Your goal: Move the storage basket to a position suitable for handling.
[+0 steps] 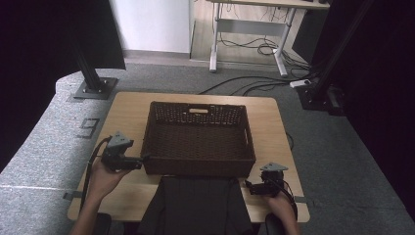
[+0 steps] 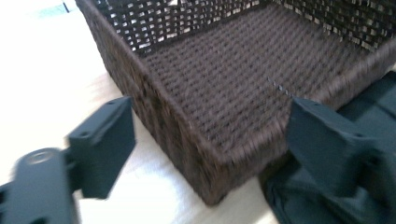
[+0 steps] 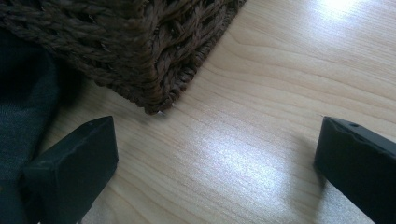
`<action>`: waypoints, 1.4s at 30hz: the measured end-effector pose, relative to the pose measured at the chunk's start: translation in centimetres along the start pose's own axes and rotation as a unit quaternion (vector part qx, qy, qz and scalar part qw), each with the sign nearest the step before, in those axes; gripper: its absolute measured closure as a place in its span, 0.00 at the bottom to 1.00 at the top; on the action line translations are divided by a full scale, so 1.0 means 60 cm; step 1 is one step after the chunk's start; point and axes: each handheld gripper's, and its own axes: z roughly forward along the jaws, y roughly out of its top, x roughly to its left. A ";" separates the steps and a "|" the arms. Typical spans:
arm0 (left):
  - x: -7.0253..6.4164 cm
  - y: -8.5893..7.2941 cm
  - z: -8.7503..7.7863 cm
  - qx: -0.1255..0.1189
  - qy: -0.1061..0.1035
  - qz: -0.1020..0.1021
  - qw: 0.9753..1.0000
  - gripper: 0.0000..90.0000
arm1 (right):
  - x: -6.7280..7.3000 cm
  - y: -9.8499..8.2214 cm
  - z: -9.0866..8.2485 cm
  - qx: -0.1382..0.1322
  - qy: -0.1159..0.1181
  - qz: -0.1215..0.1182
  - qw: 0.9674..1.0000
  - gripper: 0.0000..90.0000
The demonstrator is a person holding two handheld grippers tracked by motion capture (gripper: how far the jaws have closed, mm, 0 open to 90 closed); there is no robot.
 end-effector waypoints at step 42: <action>0.010 -0.172 0.103 0.097 0.021 -0.014 0.995 0.00 | 0.000 0.000 0.000 0.000 0.000 0.000 1.000 0.00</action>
